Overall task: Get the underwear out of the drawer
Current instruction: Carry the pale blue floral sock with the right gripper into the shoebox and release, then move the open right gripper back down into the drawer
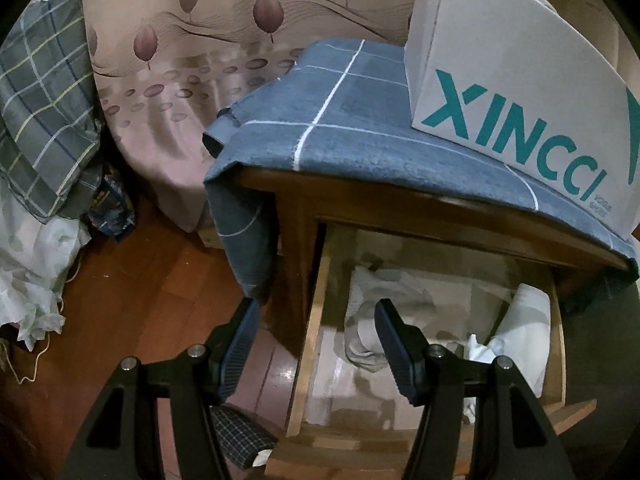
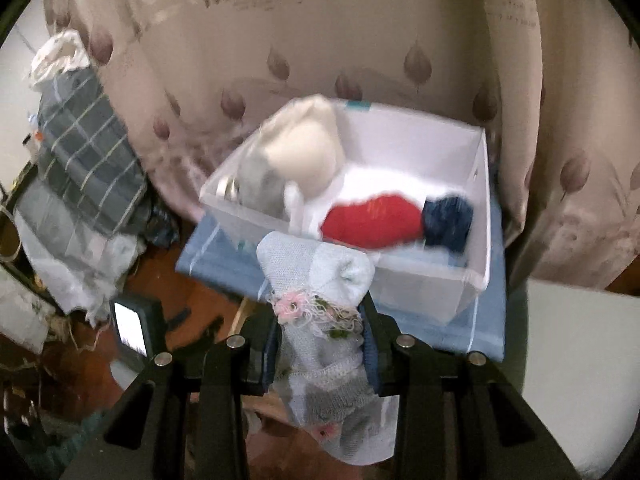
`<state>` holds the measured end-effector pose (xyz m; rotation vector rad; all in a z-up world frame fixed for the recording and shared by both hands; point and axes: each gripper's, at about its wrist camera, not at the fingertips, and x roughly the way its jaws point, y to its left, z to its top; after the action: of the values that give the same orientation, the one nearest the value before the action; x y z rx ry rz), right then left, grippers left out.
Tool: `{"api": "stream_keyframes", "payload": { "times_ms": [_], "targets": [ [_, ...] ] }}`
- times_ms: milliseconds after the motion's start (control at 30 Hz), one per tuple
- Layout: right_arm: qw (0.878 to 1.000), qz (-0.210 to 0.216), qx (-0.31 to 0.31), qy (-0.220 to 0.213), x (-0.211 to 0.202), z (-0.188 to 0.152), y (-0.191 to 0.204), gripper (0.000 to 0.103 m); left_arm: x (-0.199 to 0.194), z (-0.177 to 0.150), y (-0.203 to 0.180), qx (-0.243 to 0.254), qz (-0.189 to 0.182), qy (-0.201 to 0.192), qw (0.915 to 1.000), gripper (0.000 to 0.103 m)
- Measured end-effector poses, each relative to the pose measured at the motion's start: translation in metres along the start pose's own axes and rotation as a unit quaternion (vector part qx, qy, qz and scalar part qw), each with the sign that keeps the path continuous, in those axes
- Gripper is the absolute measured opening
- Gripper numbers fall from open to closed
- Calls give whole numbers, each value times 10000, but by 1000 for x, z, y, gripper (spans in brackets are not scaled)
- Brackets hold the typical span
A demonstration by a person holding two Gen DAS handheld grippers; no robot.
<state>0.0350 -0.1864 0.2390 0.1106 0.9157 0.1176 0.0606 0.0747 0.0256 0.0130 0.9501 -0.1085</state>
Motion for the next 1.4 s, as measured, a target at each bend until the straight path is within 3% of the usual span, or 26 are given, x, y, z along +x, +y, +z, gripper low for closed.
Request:
{"api": "stream_keyframes", "payload": {
  "times_ms": [167, 333, 533, 767, 1067, 1233, 1400],
  "targets": [
    [9990, -398, -3, -180, 15, 50, -8, 33, 0, -2, 1, 70, -36, 30, 10000, 62],
    [9977, -669, 27, 84, 57, 74, -19, 33, 1, -2, 5, 58, 36, 36, 10000, 62],
    [9930, -991, 203, 608, 119, 73, -42, 33, 5, -1, 7, 18, -5, 133, 9999, 62],
    [9905, -1055, 390, 794, 144, 67, -58, 37, 8, 0, 5, 61, -98, 169, 9998, 62],
    [9915, -1027, 430, 669, 143, 65, -55, 47, 11, 0, 1, 90, -86, 182, 9998, 62],
    [9952, -860, 291, 372, 106, 62, -45, 56, 15, 0, 6, -29, -123, 291, 9995, 62],
    [9984, -422, -128, 345, 61, 36, -27, 58, 16, 0, 8, -40, -101, 307, 9995, 62]
  ]
}}
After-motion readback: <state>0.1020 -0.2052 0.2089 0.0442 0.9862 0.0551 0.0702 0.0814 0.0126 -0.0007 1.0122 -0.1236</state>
